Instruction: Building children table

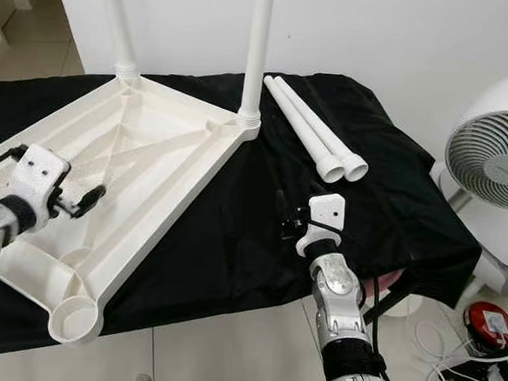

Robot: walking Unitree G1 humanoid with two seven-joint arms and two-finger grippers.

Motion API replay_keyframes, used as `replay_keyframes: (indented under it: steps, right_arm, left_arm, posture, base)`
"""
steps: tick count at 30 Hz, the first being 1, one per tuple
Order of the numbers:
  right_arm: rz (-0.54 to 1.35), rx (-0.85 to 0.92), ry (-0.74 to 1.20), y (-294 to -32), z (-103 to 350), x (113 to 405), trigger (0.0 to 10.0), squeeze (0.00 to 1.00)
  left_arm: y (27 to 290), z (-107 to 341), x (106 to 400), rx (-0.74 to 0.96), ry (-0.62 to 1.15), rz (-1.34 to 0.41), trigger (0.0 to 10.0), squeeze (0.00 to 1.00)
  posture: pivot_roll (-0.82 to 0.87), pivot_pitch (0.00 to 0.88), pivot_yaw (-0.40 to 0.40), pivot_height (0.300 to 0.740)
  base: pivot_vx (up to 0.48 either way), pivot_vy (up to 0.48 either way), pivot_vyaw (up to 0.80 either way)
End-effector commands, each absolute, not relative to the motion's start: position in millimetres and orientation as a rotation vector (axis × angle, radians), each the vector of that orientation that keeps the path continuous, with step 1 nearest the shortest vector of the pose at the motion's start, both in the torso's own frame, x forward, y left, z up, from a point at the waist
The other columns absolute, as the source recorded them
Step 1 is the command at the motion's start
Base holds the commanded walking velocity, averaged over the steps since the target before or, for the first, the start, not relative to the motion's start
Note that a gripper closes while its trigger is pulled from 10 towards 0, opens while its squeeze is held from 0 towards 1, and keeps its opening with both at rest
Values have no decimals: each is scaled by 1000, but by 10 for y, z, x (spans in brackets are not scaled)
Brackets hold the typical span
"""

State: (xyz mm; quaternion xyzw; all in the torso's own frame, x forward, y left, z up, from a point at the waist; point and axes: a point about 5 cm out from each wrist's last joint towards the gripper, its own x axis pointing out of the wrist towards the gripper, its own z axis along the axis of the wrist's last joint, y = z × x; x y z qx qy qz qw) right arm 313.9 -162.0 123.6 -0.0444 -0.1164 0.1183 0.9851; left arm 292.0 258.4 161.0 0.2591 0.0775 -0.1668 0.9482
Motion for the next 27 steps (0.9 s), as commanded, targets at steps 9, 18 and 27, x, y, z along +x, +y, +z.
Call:
replay_keyframes:
  steps: [9,18,27]
  right_arm:
    - [251,-84,-221,-1611,1219,3136,10000,0]
    - [251,-81,-216,-1601,1203,3130,10000,0]
    - [253,-76,-218,-1595,1215,3130,10000,0]
  left_arm:
    - [2912,1659,2656,586,269,-467,10000,0]
    - [2869,1643,2577,613,302,-541,10000,0]
    - [2296,1357,2636,583,276,-767,10000,0]
  posture:
    - [45,18,-25,740]
    - [52,23,-25,740]
    - [30,32,-27,740]
  base:
    - [0,0,0]
    - [0,0,0]
    - [0,0,0]
